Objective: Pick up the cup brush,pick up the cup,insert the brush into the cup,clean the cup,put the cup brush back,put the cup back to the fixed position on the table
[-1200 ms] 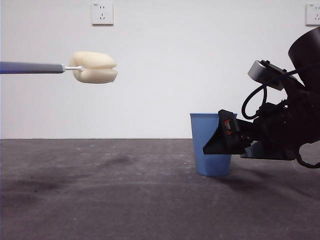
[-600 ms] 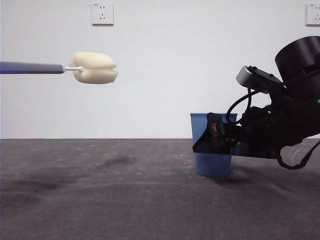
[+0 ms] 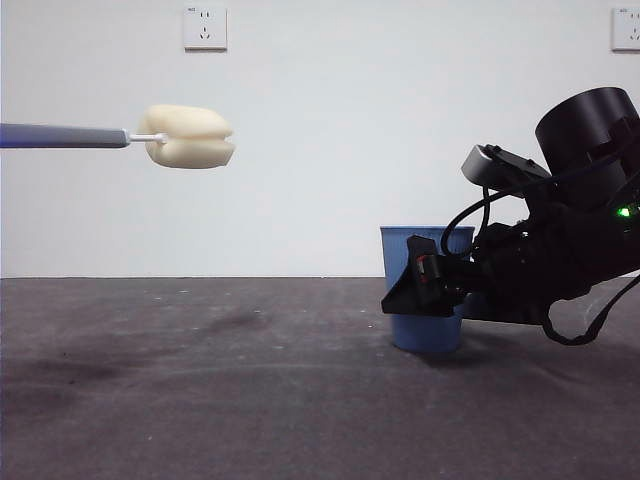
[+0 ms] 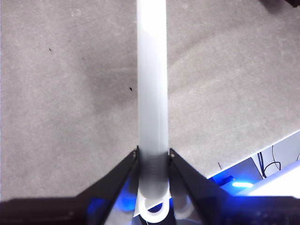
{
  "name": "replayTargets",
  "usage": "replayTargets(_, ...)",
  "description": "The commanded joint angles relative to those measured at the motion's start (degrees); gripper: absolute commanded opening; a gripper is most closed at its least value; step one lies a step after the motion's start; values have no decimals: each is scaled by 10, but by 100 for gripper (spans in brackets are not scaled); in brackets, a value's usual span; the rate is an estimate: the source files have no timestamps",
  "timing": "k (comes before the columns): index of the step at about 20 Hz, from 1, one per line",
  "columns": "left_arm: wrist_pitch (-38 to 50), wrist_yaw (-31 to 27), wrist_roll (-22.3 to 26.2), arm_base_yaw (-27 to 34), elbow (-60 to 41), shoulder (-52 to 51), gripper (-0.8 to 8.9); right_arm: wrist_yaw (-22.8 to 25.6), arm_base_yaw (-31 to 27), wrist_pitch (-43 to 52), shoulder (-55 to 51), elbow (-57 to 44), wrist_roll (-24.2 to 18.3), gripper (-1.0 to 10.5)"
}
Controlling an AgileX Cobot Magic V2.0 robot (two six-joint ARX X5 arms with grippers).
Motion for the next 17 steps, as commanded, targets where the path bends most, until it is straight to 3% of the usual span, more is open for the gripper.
replayTargets(1, 5, -1, -4, -1, 0, -1, -9, 4, 1, 0, 4, 0, 4, 404)
replayTargets(9, 3, -1, -1, -1, 0, -1, -9, -1, 1, -18, 4, 0, 3, -20)
replayTargets(13, -2, 1, 17, -1, 0, -1, -9, 0, 4, -83, -42, 0, 13, -17)
replayTargets(17, 0, 1, 53, -1, 0, 0, -9, 38, 14, -322, -192, 33, -58, -17)
